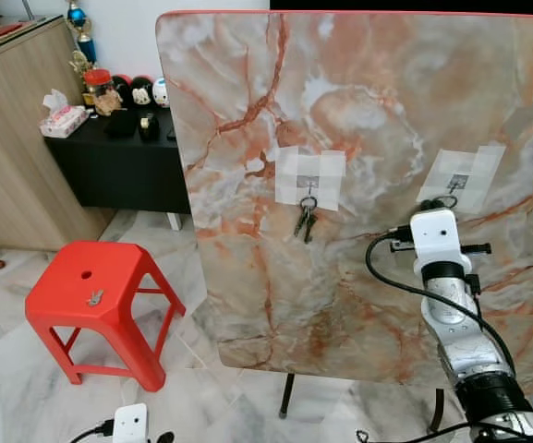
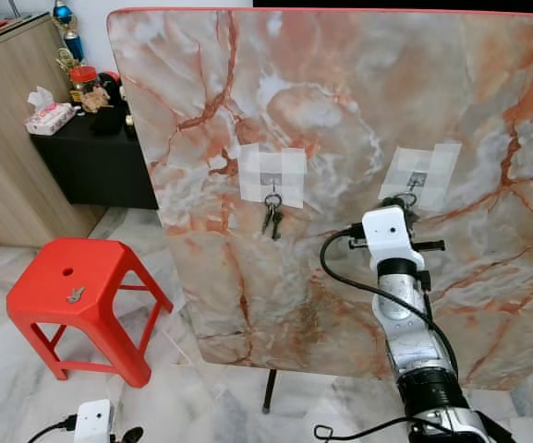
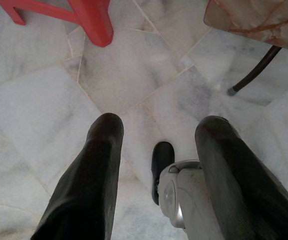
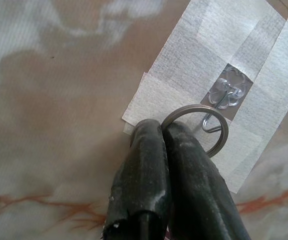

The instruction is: Hang keys on a hook

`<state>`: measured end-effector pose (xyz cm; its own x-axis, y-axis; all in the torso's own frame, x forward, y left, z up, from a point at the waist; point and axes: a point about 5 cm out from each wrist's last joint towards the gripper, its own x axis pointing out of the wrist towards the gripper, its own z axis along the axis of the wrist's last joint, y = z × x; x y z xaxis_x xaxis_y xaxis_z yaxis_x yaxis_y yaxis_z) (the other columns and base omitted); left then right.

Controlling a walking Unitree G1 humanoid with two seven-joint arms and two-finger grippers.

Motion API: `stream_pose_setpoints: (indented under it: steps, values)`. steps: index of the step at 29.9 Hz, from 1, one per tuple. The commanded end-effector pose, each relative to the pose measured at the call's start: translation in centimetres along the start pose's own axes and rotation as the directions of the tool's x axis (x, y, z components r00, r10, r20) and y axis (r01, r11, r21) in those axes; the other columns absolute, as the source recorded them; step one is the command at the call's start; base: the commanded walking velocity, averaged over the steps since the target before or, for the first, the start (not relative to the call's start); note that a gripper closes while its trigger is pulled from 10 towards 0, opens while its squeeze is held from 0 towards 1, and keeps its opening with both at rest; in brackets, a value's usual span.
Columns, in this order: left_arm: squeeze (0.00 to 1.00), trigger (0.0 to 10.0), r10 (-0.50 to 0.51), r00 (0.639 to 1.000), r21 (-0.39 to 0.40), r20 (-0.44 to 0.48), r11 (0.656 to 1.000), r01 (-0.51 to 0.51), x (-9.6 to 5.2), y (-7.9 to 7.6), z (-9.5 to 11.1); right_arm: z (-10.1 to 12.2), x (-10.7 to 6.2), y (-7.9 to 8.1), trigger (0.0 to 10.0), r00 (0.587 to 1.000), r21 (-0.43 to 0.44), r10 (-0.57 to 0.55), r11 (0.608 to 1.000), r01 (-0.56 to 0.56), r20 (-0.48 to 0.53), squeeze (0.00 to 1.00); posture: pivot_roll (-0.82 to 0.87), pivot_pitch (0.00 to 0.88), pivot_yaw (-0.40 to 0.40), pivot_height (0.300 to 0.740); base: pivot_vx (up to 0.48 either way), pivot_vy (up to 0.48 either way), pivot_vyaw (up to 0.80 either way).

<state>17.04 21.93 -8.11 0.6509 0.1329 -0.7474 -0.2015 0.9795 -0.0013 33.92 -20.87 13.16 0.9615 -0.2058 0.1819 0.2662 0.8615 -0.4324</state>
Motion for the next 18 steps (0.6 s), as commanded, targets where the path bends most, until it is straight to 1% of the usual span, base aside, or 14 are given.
stream_pose_setpoints:
  steps: [1,4,18]
  values:
    - [0.00,10.0,0.008,1.000,-0.007,-0.020,1.000,-0.009,-0.10,0.33,-0.36,1.28,0.76,-0.63,10.0,0.999,0.028,-0.027,0.999,0.026,0.035,0.00,0.09,0.000,0.002,0.740,0.000,0.000,0.00]
    - [0.00,10.0,0.008,1.000,-0.005,-0.021,1.000,-0.008,-0.10,0.34,-0.38,1.18,0.86,-0.90,10.0,0.999,0.039,-0.042,0.998,0.042,0.025,0.00,0.09,0.000,0.002,0.740,0.000,0.000,0.00]
    - [0.00,10.0,0.010,1.000,-0.006,-0.022,1.000,-0.010,-0.11,0.38,-0.40,1.58,1.26,-0.95,10.0,0.999,0.043,-0.034,0.999,0.033,0.033,0.00,0.10,0.000,0.002,0.740,0.000,0.000,0.00]
